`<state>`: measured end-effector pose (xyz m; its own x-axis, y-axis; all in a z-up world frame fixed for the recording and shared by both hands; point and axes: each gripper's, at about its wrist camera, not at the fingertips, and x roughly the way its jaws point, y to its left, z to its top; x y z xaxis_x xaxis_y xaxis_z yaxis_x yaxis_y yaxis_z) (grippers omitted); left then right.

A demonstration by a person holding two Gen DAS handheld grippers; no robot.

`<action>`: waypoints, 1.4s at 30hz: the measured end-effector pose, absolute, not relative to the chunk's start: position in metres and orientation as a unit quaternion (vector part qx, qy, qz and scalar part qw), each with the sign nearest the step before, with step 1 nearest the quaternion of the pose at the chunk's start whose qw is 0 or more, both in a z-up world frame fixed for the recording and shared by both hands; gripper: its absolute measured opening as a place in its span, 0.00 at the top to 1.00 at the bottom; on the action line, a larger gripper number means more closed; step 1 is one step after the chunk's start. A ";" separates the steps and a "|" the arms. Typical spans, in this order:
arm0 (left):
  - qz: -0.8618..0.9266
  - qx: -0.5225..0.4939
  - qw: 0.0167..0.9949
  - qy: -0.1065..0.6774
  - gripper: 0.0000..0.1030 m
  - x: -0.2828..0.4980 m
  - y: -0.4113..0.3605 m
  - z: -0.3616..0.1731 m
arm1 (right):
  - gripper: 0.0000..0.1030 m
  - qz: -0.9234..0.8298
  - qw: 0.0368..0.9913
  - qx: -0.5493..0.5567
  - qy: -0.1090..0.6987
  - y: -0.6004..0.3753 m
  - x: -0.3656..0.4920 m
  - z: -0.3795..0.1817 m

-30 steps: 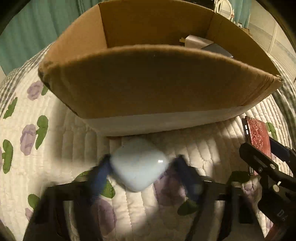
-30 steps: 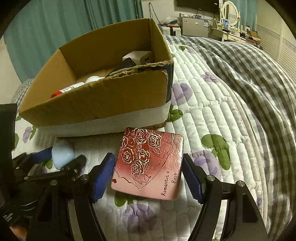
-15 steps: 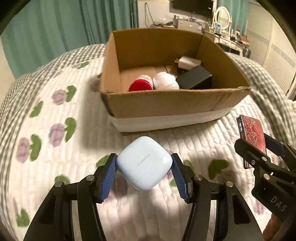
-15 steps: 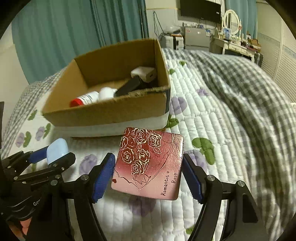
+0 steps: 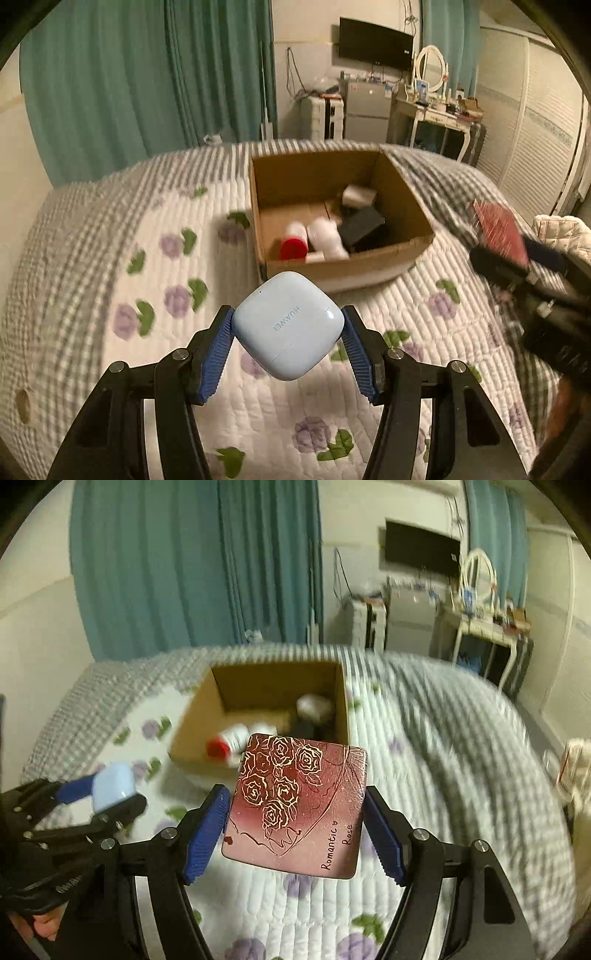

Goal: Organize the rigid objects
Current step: 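Lower the earbud case and pink card into the box and release both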

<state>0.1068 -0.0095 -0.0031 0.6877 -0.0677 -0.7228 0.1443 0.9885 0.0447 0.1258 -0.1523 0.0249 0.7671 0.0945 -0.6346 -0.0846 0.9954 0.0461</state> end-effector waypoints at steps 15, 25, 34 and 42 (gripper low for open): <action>-0.050 0.028 0.942 0.329 0.43 0.165 -0.011 0.059 | 0.30 0.106 0.953 -0.069 0.275 -0.131 0.189 0.116; -0.060 0.073 0.929 0.357 0.43 0.228 -0.039 -0.001 | 0.30 0.102 0.944 -0.097 0.298 -0.133 0.251 0.068; -0.063 0.071 0.915 0.393 0.43 0.259 -0.048 -0.055 | 0.30 0.105 0.935 -0.071 0.333 -0.150 0.285 0.013; -0.049 0.070 0.919 0.386 0.36 0.258 -0.050 -0.055 | 0.30 0.106 0.930 -0.061 0.346 -0.154 0.289 -0.004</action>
